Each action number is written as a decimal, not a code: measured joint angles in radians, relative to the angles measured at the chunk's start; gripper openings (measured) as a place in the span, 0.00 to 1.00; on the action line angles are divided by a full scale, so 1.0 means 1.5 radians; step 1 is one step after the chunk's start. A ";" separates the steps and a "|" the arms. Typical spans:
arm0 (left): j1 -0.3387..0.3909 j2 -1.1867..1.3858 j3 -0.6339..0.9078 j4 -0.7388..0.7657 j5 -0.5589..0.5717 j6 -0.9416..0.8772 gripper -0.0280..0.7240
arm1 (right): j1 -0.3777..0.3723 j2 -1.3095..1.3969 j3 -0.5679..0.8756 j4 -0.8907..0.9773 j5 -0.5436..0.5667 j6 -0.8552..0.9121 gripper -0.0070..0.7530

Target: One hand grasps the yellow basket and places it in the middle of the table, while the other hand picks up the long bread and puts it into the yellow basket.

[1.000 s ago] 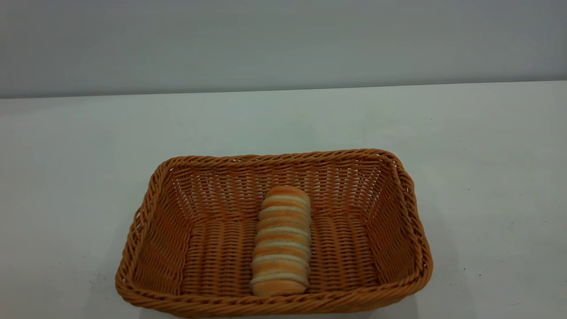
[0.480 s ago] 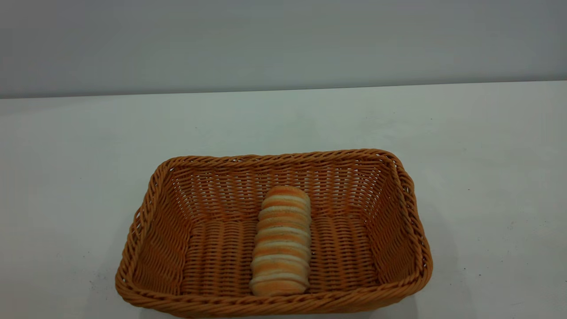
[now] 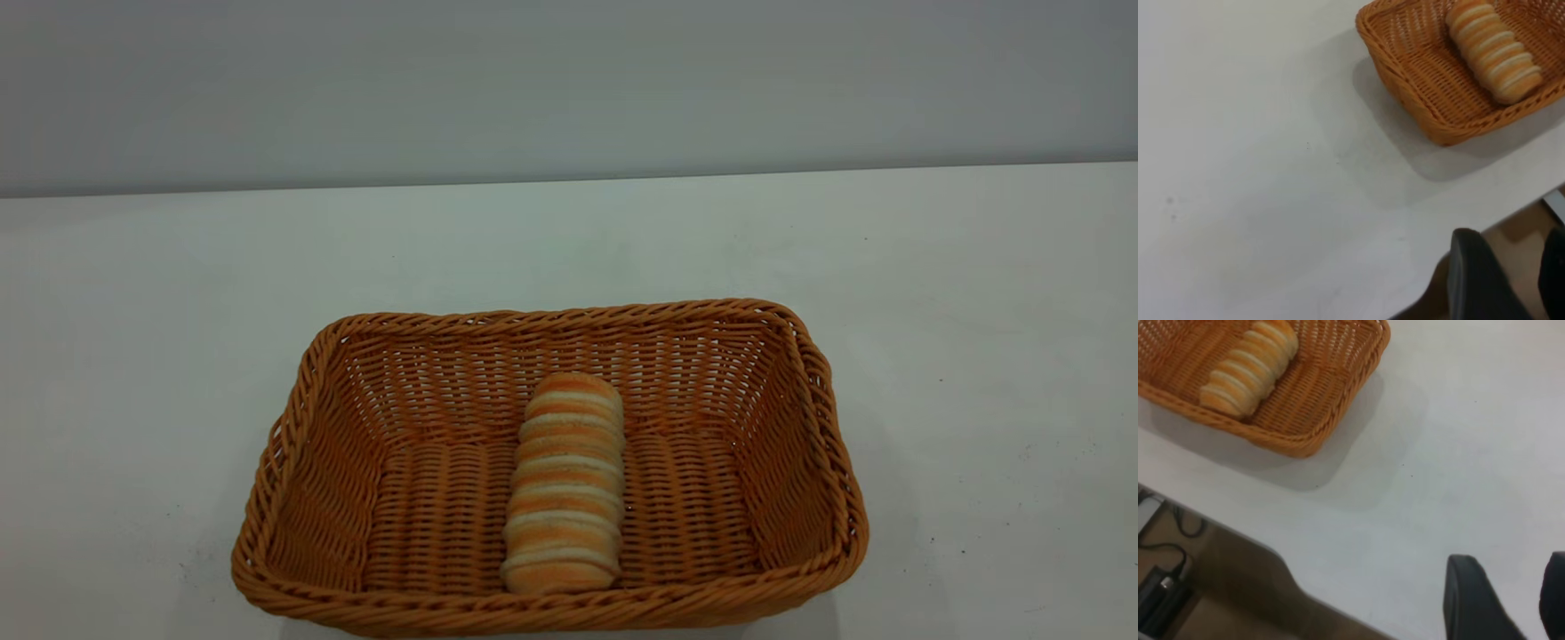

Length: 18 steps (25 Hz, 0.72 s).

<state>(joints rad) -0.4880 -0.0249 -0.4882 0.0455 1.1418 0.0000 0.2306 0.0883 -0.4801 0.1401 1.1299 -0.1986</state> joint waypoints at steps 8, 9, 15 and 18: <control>0.270 0.000 0.000 -0.001 0.000 0.000 0.44 | -0.214 0.000 0.000 0.004 0.000 0.000 0.32; 0.303 0.000 0.000 -0.001 0.000 0.000 0.44 | -0.224 0.000 0.000 0.004 0.000 0.000 0.32; 0.335 0.000 0.000 -0.001 0.000 0.000 0.44 | -0.226 0.000 0.000 0.008 0.000 0.000 0.32; 0.329 0.000 0.000 -0.001 0.000 0.000 0.44 | -0.209 0.000 0.000 0.010 0.000 0.000 0.32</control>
<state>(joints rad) 0.0052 -0.0249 -0.4882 0.0446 1.1418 0.0000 -0.0823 0.0883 -0.4801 0.1552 1.1299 -0.1986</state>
